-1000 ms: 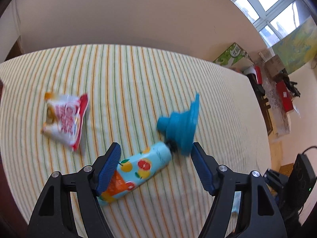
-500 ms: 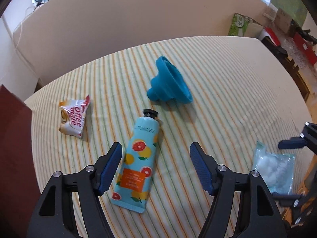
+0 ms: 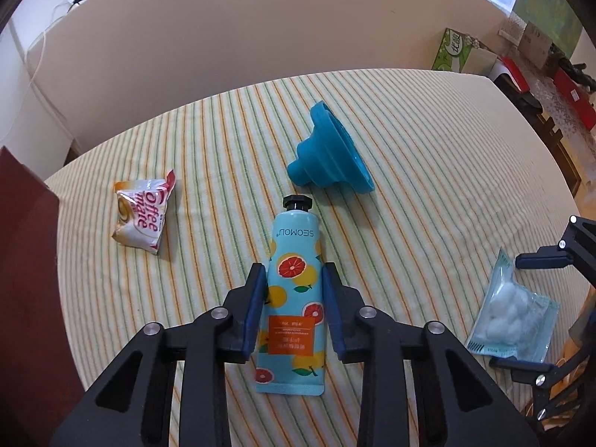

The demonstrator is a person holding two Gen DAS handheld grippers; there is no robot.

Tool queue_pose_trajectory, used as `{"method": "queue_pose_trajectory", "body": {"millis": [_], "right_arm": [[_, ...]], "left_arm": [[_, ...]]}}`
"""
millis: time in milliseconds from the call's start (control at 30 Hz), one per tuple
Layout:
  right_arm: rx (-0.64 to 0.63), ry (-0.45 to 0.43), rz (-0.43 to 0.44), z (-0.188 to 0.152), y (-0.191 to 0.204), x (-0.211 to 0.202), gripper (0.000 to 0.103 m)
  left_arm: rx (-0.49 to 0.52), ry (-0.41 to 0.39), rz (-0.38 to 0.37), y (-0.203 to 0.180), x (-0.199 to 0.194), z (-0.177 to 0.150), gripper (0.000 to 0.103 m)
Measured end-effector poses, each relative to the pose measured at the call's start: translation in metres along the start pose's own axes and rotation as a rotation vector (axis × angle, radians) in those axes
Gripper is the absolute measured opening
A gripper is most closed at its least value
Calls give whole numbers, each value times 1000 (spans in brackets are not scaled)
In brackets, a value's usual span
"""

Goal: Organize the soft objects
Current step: 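Close the left tool on the hand cream tube while the right tool grips the cotton ball bag, then lift the hand cream tube with the left tool while the right tool lifts the cotton bag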

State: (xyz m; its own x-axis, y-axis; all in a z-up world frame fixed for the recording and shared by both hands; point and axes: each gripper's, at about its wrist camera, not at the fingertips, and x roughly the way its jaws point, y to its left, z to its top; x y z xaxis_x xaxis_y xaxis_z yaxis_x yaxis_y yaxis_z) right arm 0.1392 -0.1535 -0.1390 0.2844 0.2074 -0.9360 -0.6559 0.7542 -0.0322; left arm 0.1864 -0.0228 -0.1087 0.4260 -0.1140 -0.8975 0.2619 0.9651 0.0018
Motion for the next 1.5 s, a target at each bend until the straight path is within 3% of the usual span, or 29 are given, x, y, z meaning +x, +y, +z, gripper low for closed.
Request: {"method": "queue_pose_trajectory", "body": {"millis": [100,200,400,567,700,833,900,967,1033,1100,1500], "right_arm": [[10,-7,-4,4,-3,2,69],[28,-9,-6,3,-3,-3,49],[73,-20,13,4,-10,-10,37],[95,-28,35,1,-17,-10,35],[63,-24,1,0,-9,-9,36],[27,9,-19,-4,-2,-2,59],[38,14,-9,-5,-3,-3,59],[39,16,-11,-6,-3,-4,57],[41,22,-7,-8,-4,-7,39],[47,24,-8,-15,-10,-15,35],[103,-54,-15,-7,-33,-48,32]], "left_arm": [[-3,-6,6,-1,0,0,29],[-11,-12,11,-3,0,0,29],[-6,-12,4,-7,1,1,29],[-7,-13,-1,-5,-1,-2,29],[-10,-15,3,-3,-1,-2,29],[-5,-17,1,-4,-2,-4,29],[-9,-17,-3,-3,-2,-4,29],[-12,-16,-6,-2,-2,-3,29],[-12,-17,-6,-2,-3,-4,29],[-13,-19,-9,-1,-4,-6,29],[-18,-55,-24,3,-25,-14,29]]}}
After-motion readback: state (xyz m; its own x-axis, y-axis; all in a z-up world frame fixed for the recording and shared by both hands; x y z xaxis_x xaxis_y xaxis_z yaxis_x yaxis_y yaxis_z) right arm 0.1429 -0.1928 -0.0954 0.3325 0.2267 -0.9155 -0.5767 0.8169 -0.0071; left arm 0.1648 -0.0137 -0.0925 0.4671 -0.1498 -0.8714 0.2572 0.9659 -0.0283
